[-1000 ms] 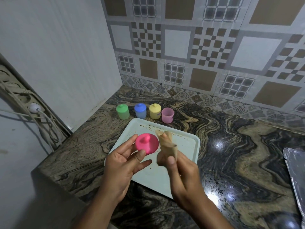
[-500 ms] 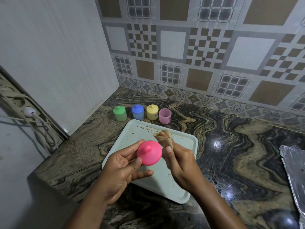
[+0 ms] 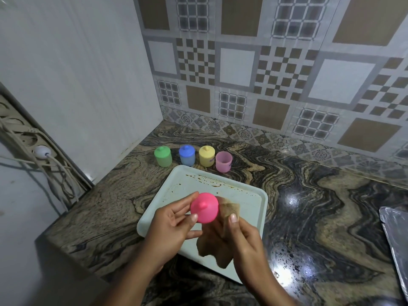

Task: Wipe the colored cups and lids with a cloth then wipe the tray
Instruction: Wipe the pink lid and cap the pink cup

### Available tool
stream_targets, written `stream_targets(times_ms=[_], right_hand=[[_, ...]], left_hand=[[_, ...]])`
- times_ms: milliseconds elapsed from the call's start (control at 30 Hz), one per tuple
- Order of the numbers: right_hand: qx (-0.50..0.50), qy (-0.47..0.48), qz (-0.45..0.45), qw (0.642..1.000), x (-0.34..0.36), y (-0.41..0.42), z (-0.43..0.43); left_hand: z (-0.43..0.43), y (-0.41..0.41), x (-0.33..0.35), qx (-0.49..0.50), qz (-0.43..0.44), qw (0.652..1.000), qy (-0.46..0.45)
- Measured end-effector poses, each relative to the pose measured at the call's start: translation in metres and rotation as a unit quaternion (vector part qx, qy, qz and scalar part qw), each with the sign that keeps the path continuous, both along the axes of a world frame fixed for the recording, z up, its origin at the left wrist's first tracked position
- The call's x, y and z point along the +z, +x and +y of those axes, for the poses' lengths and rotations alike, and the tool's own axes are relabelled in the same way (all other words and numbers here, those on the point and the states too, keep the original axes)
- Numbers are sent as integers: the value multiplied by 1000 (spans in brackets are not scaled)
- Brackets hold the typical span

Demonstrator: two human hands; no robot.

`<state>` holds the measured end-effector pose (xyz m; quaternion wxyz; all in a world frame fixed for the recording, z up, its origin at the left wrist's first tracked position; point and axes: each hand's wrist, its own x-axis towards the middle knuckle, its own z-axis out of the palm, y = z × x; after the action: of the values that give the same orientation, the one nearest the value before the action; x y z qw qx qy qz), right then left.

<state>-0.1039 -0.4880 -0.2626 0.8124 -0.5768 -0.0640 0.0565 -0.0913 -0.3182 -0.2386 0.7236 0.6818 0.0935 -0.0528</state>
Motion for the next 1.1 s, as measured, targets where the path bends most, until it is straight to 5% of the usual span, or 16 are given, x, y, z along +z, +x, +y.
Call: stream_targets(times_ms=[533,700,833,1100], right_hand=[[-16,-30,6,999,-1,36,-1],[-56,-183,-26,981,-12,81,-13],[-149,-334,-76,927,-22,149,-29],[-147,-376,-12,915,-42,243,-30]], left_hand=[[-24,43,-12,69,-86,987,116],[-25,97,-29,99,-211,941,246],[-30,159,-39,116,-266,898,331],[-56,249,-85,57,-242,874,419]])
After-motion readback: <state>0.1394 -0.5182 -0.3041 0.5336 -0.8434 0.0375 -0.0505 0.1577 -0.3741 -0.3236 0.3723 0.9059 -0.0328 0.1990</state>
